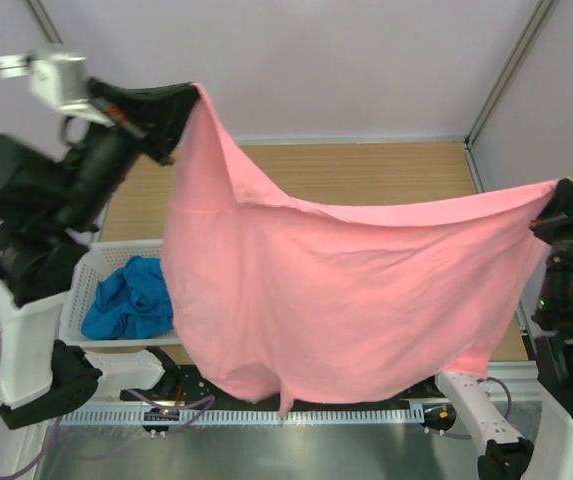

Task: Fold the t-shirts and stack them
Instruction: Flatten the tshirt out

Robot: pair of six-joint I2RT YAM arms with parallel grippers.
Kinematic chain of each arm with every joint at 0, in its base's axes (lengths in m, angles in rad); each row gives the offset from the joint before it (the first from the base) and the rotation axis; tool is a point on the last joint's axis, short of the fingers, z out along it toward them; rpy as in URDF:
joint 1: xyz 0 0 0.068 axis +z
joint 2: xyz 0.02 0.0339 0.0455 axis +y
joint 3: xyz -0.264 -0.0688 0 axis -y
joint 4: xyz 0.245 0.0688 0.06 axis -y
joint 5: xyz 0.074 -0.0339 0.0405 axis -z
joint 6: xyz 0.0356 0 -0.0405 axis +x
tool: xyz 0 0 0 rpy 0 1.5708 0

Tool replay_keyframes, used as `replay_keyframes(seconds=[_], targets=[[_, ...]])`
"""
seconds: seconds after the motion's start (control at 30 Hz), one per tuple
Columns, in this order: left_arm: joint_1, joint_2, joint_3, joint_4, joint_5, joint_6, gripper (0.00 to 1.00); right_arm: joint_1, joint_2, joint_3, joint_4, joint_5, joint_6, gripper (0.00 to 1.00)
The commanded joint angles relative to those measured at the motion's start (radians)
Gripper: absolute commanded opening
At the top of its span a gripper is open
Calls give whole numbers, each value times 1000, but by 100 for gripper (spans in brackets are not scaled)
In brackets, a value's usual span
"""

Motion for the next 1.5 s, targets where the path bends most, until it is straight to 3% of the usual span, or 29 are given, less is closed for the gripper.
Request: replay_keyframes(seconds=[0.0,0.2,0.37,0.5,0.7,0.87,1.03,1.47], targets=[[0,113,-126,32,3,16,0,-4,71,-132,110,25,31,1],[26,333,-311,156,8,45,0,-4,161,-428,339,62,-49,1],[115,600,-244,190,74,42,0,-20,324,-603,575,80,-113,1],[172,857,-64,187,100,25,0,-49,543,-597,662,51,-116,1],[226,1022,142,125,71,4,0,-97,735,-431,645,16,-92,1],[250,963,152,164,10,-1,0,-97,784,-307,572,5,-87,1],[255,817,100,182,-38,5,0,-97,702,-260,490,-5,-80,1],[255,153,-212,175,-23,28,0,-97,246,-189,288,-85,-92,1]])
